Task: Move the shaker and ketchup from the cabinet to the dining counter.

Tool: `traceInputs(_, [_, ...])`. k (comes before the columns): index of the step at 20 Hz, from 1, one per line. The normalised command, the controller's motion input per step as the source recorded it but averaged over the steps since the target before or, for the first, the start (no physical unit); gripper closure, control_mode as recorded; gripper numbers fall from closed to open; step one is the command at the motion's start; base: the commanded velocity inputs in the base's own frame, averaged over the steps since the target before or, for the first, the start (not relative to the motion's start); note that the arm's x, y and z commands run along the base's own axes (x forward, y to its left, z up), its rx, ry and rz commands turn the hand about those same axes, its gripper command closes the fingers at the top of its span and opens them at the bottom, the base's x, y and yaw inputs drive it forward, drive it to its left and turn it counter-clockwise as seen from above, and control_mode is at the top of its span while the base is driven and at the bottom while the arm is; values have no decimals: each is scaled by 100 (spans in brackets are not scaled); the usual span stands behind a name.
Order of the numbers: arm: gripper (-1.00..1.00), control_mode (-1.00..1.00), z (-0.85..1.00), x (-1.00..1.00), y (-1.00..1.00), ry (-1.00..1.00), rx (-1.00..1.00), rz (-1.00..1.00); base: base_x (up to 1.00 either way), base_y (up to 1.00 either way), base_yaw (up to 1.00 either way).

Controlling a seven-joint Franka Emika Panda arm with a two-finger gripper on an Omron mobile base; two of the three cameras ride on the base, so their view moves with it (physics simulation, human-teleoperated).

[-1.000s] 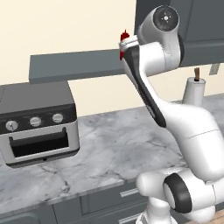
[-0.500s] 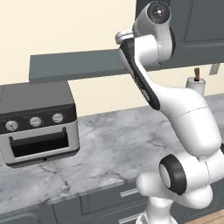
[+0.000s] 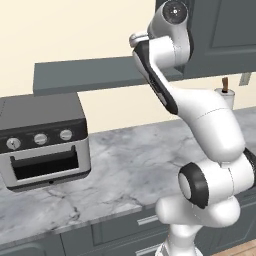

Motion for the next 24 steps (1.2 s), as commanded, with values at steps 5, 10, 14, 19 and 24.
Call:
traceInputs(5, [-100,-100,-21,43,0,0,0,-1,0,0,0])
traceInputs(10, [-100,-100,-13,41,0,0,2,-1,0,0,0])
traceInputs(14, [-100,-100,-7,50,0,0,4,-1,0,0,0])
traceInputs(19, [-100,-100,-1,44,0,0,4,-1,0,0,0])
traceInputs(24, [-100,-100,0,33,0,1,3,-1,0,0,0])
